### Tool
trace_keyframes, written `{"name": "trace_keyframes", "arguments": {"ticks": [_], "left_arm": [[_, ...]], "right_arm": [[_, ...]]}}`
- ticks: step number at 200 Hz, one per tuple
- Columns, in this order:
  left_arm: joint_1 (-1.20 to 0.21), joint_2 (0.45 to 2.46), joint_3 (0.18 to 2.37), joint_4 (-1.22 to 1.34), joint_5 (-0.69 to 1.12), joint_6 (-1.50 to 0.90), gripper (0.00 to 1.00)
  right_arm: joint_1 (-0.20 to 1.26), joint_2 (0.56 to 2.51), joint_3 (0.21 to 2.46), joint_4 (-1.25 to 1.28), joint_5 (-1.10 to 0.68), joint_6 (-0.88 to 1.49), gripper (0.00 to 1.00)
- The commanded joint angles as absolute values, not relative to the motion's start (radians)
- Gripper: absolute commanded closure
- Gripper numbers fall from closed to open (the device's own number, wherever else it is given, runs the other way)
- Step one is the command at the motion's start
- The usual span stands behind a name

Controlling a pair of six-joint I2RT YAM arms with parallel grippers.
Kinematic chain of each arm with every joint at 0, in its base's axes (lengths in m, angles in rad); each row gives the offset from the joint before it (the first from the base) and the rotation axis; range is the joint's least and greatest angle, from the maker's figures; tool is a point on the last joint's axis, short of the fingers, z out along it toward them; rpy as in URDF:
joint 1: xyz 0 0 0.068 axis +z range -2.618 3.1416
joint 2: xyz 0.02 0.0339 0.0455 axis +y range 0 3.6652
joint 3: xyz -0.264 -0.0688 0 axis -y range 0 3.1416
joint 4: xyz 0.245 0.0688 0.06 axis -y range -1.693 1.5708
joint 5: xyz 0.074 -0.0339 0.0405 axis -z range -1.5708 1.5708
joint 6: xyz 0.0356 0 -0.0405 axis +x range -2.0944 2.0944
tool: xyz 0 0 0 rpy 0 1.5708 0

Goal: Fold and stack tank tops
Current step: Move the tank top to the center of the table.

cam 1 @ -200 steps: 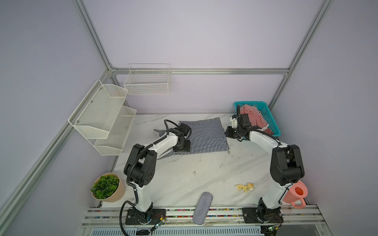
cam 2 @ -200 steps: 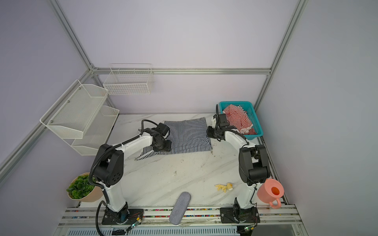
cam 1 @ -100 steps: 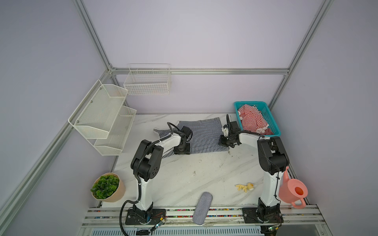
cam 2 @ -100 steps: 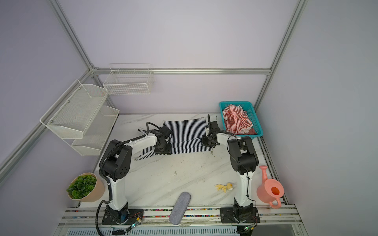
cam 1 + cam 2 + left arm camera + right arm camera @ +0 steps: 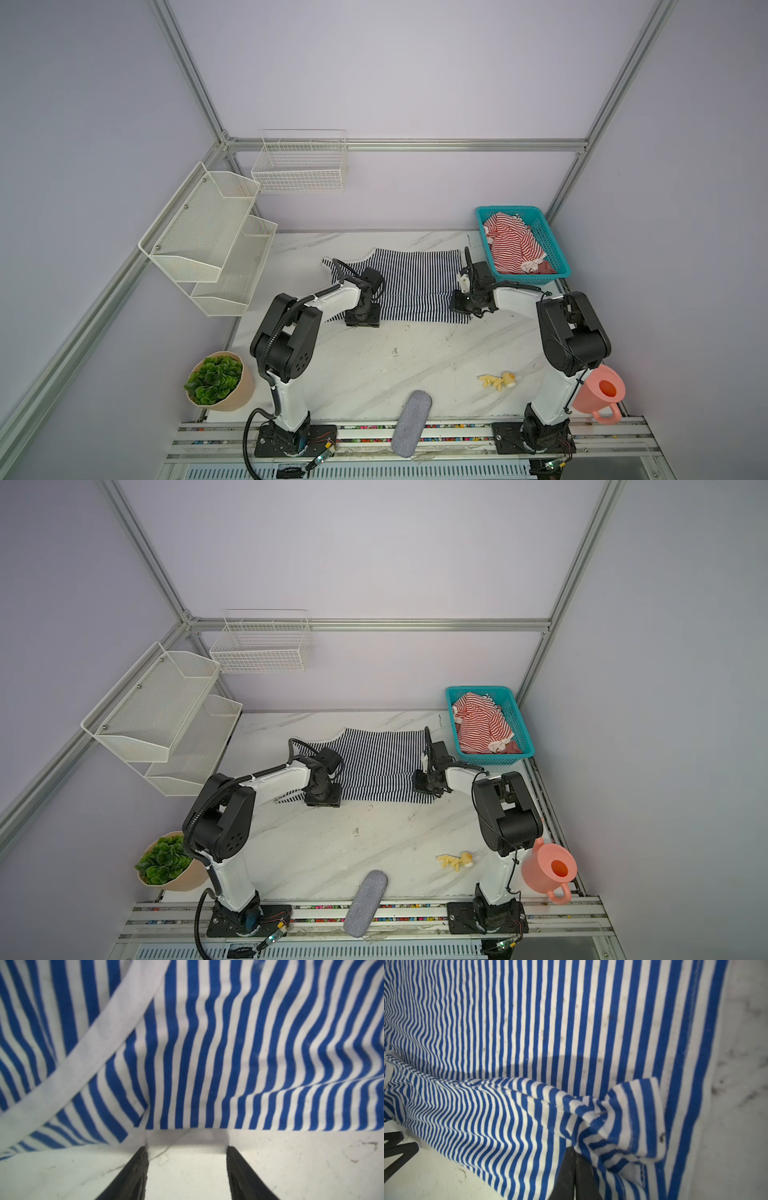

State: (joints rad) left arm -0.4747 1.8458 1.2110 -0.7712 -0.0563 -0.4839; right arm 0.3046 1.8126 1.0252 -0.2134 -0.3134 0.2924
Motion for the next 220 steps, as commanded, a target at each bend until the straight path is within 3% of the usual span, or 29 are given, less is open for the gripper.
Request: {"name": "trace_keyframes", "arguments": {"ticks": [1,122,220], "left_arm": [[-0.502,1.777,1.157,-0.759,-0.053,-0.522,0.40],[-0.587,1.679,1.052,-0.739,-0.063,-0.623,0.40],[-0.601,1.598,1.264,-0.842,-0.119,-0.559,0.37]], "right_arm": [[0.312,1.778,0.967,-0.258,-0.266,0.319,0.93],[0.322,1.605,0.818,-0.254,-0.253,0.390,0.92],[0.324,1.569,1.047,-0.346,-0.254,0.333,0.80]]}}
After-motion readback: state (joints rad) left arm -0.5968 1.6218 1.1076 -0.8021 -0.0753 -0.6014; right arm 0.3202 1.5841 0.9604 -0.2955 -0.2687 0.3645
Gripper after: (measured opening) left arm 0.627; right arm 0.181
